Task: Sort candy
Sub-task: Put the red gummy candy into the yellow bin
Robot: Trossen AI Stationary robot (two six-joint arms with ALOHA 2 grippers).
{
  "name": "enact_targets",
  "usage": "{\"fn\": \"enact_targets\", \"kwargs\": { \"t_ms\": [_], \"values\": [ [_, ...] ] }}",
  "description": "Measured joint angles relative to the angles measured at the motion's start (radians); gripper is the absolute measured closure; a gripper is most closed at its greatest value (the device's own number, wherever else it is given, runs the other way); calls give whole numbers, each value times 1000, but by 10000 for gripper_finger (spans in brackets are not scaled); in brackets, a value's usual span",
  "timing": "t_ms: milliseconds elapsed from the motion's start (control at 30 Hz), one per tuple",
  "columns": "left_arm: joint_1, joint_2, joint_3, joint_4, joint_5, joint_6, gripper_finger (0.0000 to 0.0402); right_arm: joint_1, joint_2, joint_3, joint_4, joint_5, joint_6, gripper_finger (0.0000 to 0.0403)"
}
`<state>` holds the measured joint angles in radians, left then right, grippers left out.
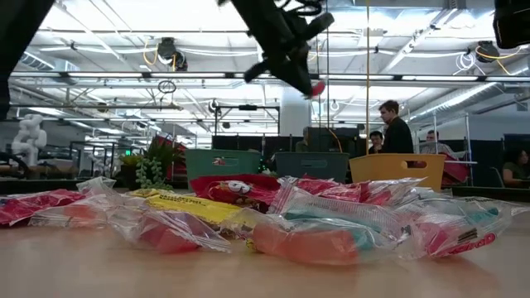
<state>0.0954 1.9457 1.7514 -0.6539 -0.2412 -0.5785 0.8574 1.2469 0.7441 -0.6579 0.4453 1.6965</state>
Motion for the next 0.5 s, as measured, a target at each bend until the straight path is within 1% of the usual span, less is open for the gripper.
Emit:
{"fn": "enact_targets", "kwargs": {
  "t_ms": [133, 267, 400, 500],
  "values": [
    [99, 56, 83, 83, 110, 138, 401, 0, 0, 0, -1, 10, 69, 200],
    [165, 155, 192, 136, 237, 251, 401, 0, 0, 0, -3, 49, 145, 200],
    [200, 296, 327, 173, 347, 316, 401, 0, 0, 0, -7, 80, 211, 200],
    [207, 402, 440, 181, 387, 333, 401, 0, 0, 0, -7, 90, 242, 200]
  ]
}}
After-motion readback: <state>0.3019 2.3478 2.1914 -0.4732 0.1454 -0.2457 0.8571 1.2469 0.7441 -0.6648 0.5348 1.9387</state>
